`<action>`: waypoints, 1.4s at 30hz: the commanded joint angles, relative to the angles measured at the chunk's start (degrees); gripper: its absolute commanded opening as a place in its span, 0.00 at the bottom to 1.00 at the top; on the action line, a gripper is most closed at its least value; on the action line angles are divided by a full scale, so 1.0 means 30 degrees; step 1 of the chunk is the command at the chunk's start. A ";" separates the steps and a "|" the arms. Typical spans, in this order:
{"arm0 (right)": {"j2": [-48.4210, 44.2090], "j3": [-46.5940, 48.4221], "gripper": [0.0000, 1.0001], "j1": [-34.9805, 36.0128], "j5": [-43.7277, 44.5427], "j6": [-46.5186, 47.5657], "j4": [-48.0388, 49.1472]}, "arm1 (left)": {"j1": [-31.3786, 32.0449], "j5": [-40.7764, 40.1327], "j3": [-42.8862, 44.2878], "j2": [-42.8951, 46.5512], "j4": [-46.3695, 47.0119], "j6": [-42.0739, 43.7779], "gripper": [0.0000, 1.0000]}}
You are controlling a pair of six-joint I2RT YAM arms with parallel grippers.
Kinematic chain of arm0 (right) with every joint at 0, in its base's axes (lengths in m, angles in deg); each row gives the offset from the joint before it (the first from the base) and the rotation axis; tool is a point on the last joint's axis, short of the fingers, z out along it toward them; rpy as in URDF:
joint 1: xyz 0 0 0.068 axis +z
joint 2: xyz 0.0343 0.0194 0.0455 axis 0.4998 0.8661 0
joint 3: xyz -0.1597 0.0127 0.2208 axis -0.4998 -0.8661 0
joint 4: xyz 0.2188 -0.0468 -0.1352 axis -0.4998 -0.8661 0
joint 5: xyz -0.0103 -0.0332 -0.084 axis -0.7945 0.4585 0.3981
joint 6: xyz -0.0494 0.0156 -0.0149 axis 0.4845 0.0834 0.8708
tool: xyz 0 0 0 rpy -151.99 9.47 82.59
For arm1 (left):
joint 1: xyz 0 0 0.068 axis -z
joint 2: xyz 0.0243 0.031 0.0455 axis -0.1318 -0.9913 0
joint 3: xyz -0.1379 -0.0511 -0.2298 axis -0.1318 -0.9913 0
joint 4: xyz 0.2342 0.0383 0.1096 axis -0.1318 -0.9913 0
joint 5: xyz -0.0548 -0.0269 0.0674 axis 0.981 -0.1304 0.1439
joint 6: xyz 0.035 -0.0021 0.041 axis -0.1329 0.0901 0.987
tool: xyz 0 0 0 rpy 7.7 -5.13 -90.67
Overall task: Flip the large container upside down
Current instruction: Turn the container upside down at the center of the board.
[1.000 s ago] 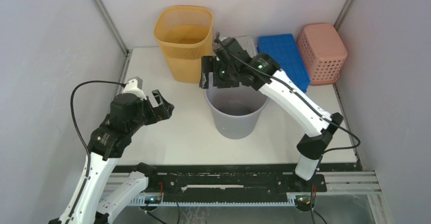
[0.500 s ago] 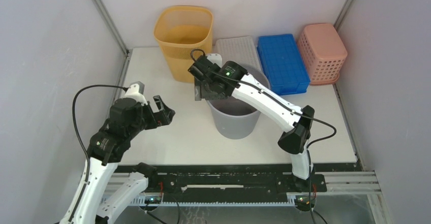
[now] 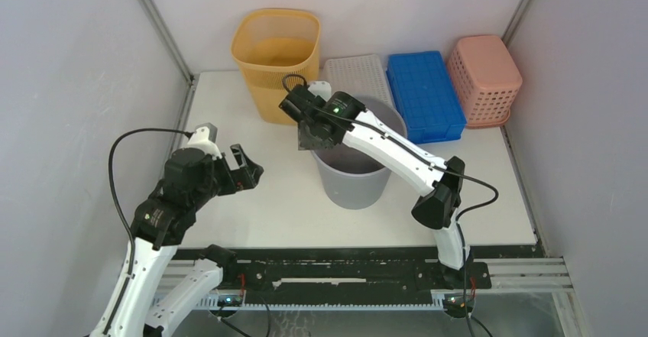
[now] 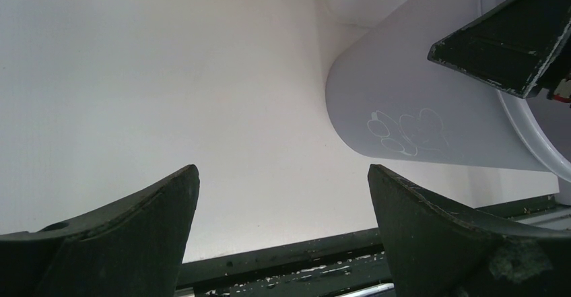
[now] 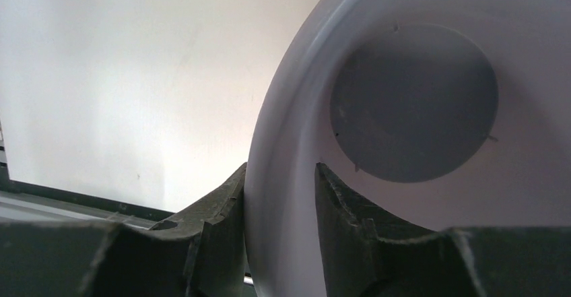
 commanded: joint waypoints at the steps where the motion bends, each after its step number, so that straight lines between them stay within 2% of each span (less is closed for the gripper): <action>1: 0.0370 0.0821 0.41 -0.0088 0.0486 0.0050 -0.0295 | 0.0012 0.0359 -0.0528 0.0055 0.0414 0.0483 1.00; 2: 0.0481 0.0887 0.36 -0.0081 0.0575 0.0059 -0.0400 | 0.0010 0.0359 -0.0546 0.0062 0.0415 0.0497 1.00; 5: 0.0739 0.1190 0.31 -0.0081 0.0833 0.0100 -0.0652 | 0.0017 0.0412 -0.0605 0.0029 0.0404 0.0483 1.00; 7: 0.0855 0.1233 0.21 -0.0114 0.0866 0.0168 -0.0676 | 0.0018 0.0493 -0.0695 -0.0007 0.0505 0.0517 1.00; 9: 0.1013 0.1306 0.01 -0.0172 0.0760 0.0234 -0.0718 | 0.0017 0.0493 -0.0736 -0.0111 0.0537 0.0586 1.00; 10: 0.1067 0.1372 0.00 -0.0161 0.0752 0.0283 -0.0746 | 0.0003 0.0486 -0.0751 -0.0171 0.0532 0.0619 1.00; 17: 0.0558 0.1533 0.00 -0.0062 -0.0338 0.0882 -0.0137 | 0.0017 0.0418 -0.0701 -0.0052 0.0474 0.0590 1.00; 26: -0.1205 0.3255 0.00 0.0258 -0.1050 0.1721 0.0336 | -0.0001 0.0483 -0.0642 0.0025 0.0471 0.0373 1.00; 30: -0.2331 0.2847 0.00 0.0256 -0.1408 0.1865 0.1099 | 0.0008 0.0518 -0.0685 0.0053 0.0513 0.0249 1.00; 37: -0.6059 -0.1357 0.00 -0.0030 -0.2677 0.2008 0.5914 | 0.0013 0.0343 -0.0787 0.0190 0.0539 0.0004 1.00; 40: -0.8226 -0.4901 0.00 -0.0632 -0.3694 0.1628 0.9077 | 0.0015 0.0226 -0.0848 0.0387 0.0570 -0.0201 1.00; 42: -0.9893 -0.8625 0.00 -0.1461 -0.5333 0.0988 1.2029 | 0.0016 0.0198 -0.0911 0.0476 0.0655 -0.0347 1.00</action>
